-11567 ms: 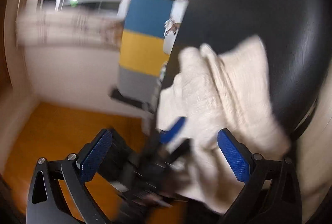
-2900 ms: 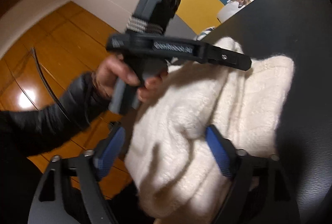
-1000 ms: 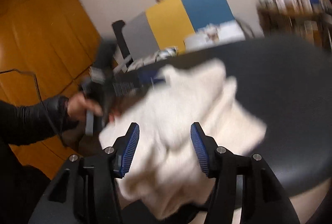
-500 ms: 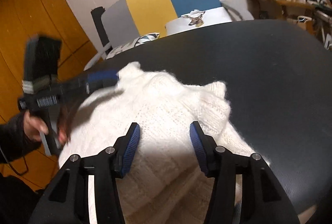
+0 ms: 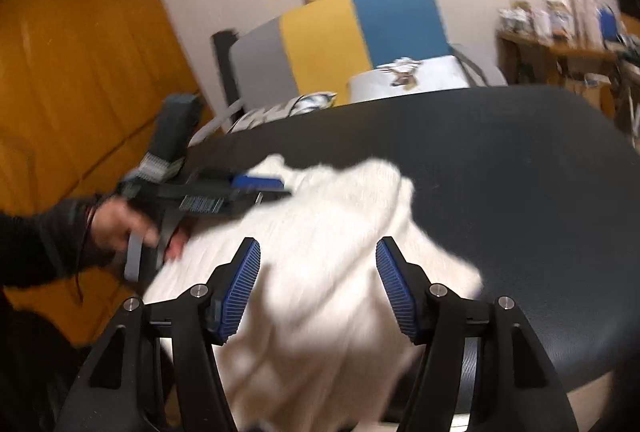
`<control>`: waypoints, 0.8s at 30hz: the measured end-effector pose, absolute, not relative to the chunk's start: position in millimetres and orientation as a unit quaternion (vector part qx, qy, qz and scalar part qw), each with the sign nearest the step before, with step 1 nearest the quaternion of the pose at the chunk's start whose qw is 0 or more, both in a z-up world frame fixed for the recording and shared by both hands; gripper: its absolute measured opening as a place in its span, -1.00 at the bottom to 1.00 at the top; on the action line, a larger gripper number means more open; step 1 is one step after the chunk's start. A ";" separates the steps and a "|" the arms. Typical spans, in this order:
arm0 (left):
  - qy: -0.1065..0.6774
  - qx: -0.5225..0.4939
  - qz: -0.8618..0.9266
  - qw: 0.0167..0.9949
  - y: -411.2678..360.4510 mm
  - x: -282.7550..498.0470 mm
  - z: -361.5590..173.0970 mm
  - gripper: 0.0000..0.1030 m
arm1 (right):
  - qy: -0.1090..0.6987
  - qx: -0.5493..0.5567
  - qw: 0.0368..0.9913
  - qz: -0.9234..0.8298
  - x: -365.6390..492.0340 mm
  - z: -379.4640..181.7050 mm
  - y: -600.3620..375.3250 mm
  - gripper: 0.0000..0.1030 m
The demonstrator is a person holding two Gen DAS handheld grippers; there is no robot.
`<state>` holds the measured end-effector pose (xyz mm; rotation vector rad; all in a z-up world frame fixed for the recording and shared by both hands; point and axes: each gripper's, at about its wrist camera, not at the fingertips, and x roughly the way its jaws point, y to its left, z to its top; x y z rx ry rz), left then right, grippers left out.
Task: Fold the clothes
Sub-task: 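Fold the held edge over the sweater and open the right gripper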
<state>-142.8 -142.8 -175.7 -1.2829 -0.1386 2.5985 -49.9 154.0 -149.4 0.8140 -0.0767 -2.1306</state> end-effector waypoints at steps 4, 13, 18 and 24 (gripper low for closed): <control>-0.049 -0.435 0.898 0.037 -163.0 -126.8 -169.3 -0.05 | 0.032 0.303 0.475 -0.826 -18.0 -139.0 121.8 0.24; -0.070 -0.373 0.923 0.059 -152.8 -81.5 -161.9 -0.06 | 0.100 0.355 0.456 -0.810 -57.9 -194.3 49.4 0.23; -0.055 -0.357 0.930 0.070 -152.3 -78.2 -169.0 -0.04 | -0.012 0.347 0.475 -0.809 -65.7 -192.8 90.1 0.22; -0.085 -0.305 0.945 0.082 -163.4 -50.7 -145.0 -0.04 | 0.054 0.320 0.485 -0.812 -26.3 -155.3 94.4 0.24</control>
